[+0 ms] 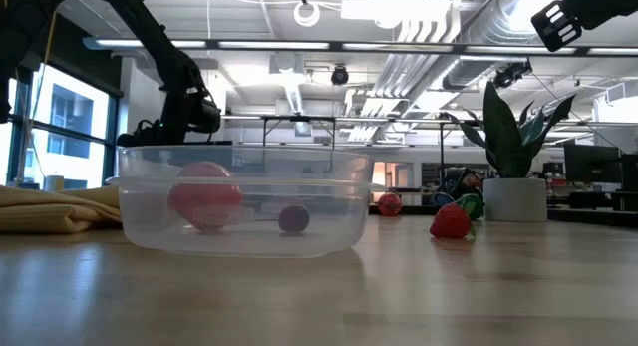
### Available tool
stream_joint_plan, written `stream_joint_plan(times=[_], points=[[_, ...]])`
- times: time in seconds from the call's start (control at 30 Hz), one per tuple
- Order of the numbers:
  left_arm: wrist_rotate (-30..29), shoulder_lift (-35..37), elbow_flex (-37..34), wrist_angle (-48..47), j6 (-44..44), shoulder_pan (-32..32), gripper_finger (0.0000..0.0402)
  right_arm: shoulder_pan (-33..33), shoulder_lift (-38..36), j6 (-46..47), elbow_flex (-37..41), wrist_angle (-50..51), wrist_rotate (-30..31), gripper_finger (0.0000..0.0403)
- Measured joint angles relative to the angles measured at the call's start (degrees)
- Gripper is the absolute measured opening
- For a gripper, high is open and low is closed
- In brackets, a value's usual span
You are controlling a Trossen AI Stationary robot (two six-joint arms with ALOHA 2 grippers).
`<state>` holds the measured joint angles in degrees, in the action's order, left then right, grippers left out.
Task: Pick and placing Produce into tupperware
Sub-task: Put the orange into the transparent bin
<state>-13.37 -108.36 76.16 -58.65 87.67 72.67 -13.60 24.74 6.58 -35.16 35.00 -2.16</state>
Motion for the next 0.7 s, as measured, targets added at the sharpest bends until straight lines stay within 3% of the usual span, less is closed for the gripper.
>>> stream_joint_plan(times=[0.17,0.47,0.7], points=[[-0.13,0.05,0.04,0.41,0.64,0.13,0.0199,0.01,0.00,-0.03,0.00,0.00,0.01,0.0000],[-1.28,0.05,0.05,1.06,1.99,0.08,0.0267,0.01,0.01,-0.06,-0.02,0.00,0.01,0.0000],[-2.62,0.07,0.07,1.35,-0.05,-0.34,0.0285,-0.01,0.00,-0.01,0.00,0.00,0.01,0.0000]])
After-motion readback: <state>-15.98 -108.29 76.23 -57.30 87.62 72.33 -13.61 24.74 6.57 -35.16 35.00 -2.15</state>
